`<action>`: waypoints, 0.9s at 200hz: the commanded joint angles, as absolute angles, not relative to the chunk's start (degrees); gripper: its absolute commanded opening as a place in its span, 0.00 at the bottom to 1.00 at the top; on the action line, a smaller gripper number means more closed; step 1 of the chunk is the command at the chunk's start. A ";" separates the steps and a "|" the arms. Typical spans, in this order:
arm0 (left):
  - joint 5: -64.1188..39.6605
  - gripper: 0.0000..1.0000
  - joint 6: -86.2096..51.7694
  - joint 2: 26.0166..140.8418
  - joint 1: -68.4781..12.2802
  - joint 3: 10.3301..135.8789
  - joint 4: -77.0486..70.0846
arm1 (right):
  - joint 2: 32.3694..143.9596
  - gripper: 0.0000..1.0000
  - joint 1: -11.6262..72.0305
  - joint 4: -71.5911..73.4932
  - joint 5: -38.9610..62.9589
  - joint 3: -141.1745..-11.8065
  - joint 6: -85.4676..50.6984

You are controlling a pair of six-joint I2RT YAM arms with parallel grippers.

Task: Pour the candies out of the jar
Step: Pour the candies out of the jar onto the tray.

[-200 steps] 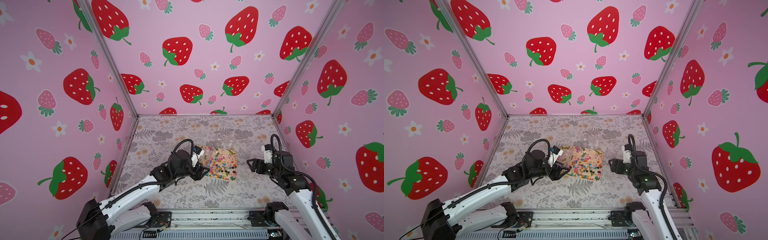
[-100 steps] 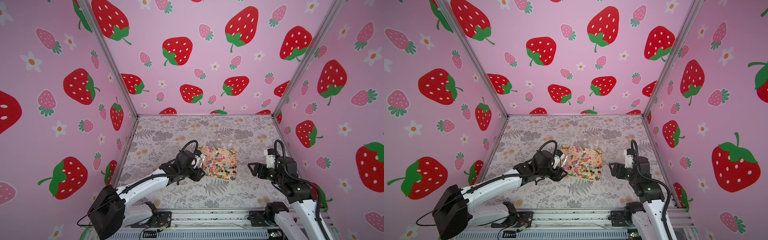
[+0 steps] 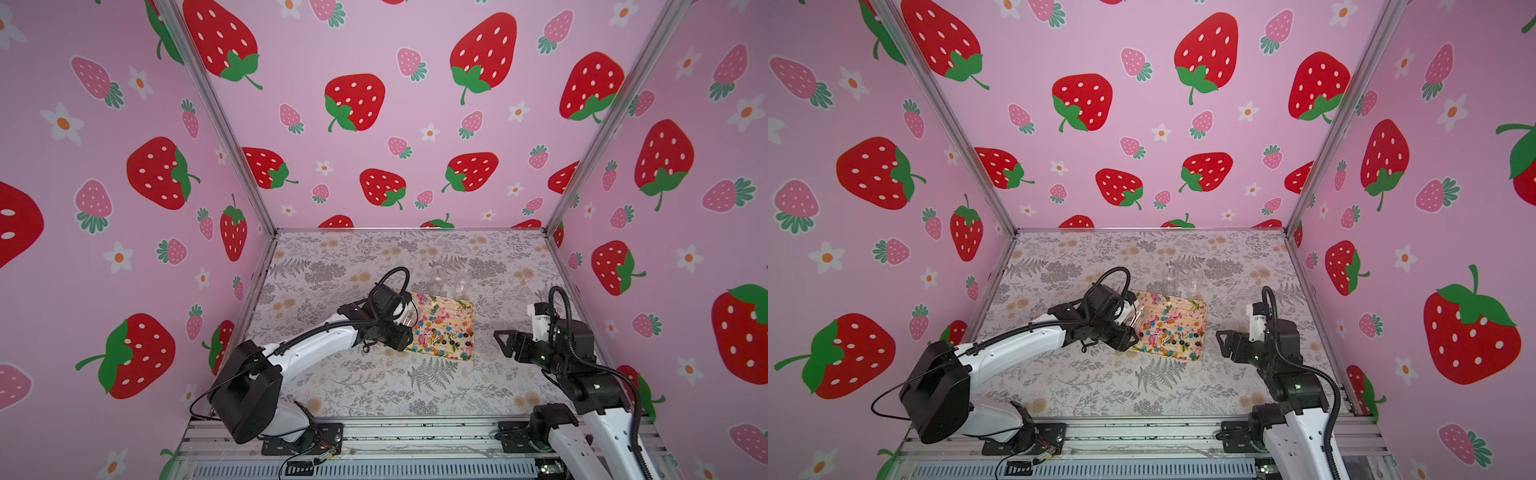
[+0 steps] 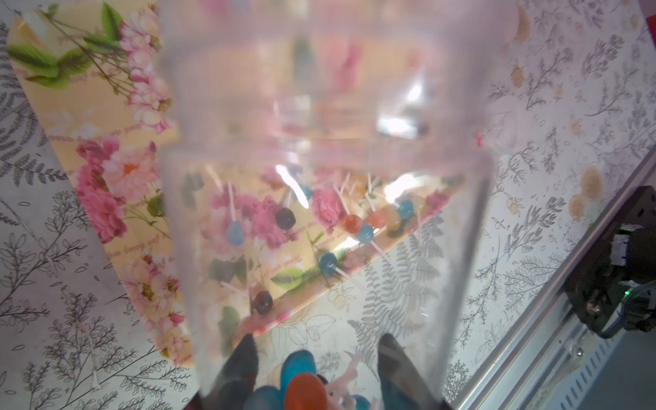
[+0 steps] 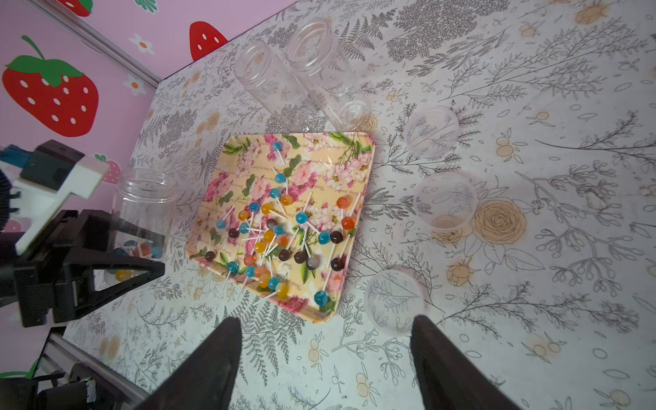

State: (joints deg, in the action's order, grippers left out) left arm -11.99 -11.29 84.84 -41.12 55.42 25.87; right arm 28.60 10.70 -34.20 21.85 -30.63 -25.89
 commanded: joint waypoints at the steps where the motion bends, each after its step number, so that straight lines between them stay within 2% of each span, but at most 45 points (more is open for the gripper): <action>1: -11.43 0.53 -9.29 87.53 -40.92 58.98 31.66 | 28.73 0.78 10.55 -31.79 24.15 -30.06 -25.78; 130: -5.38 0.52 -1.78 100.68 -39.35 71.05 47.99 | 32.47 0.78 10.55 -23.27 29.24 -27.28 -24.08; 180: -1.96 0.53 1.19 104.67 -38.31 73.61 50.97 | 31.02 0.78 10.55 -24.42 28.77 -26.99 -24.46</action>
